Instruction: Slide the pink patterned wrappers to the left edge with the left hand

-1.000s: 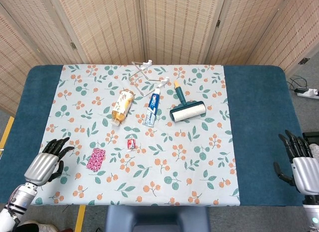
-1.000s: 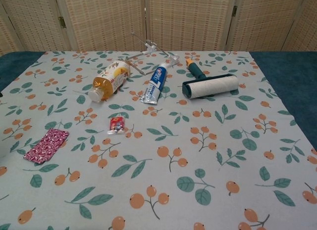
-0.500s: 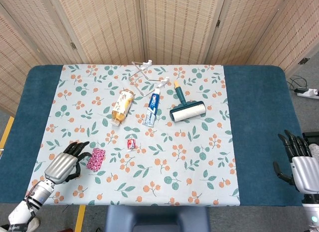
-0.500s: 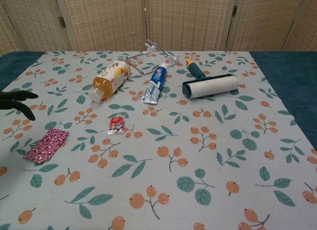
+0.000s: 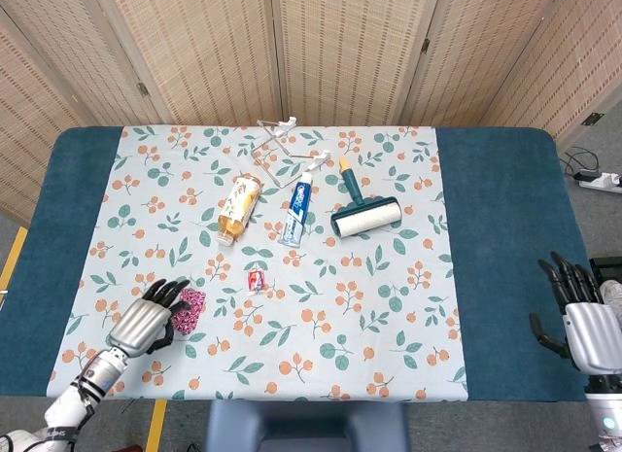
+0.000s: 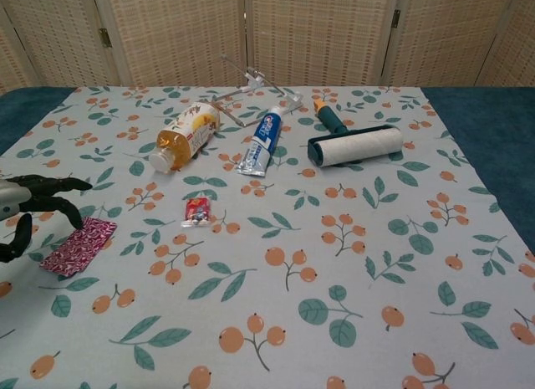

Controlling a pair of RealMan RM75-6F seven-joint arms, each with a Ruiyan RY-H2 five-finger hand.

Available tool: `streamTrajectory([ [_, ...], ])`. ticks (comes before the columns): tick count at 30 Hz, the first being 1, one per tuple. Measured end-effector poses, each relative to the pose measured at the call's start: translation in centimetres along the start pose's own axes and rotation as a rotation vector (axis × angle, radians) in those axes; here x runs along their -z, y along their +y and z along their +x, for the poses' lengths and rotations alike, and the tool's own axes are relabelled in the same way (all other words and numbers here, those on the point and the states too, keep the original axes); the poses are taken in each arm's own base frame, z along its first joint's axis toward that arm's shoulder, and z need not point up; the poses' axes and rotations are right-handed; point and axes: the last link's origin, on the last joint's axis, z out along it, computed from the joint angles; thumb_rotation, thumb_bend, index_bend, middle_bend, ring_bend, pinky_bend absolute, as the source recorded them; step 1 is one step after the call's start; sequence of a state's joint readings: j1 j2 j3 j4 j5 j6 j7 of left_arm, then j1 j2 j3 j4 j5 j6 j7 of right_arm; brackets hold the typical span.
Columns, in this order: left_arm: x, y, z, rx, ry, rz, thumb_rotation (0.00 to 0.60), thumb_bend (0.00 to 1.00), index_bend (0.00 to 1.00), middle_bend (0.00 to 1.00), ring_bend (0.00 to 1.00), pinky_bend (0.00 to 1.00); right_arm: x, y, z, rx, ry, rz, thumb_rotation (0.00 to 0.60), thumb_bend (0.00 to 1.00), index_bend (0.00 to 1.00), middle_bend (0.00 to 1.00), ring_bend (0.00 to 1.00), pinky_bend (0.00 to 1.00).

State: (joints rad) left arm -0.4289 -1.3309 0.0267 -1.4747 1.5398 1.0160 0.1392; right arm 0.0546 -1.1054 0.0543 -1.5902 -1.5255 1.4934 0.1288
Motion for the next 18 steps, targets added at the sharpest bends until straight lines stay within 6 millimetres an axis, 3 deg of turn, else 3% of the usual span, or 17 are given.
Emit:
streamTrajectory([
  [18, -1.7, 1.1, -1.6, -0.036, -0.029, 0.010, 0.331, 0.98, 0.29, 0.00, 0.00, 0.00, -0.2, 0.4, -0.5, 0.002, -0.015, -0.017, 0.600, 0.46, 0.00, 0.00, 0.00, 0.00],
])
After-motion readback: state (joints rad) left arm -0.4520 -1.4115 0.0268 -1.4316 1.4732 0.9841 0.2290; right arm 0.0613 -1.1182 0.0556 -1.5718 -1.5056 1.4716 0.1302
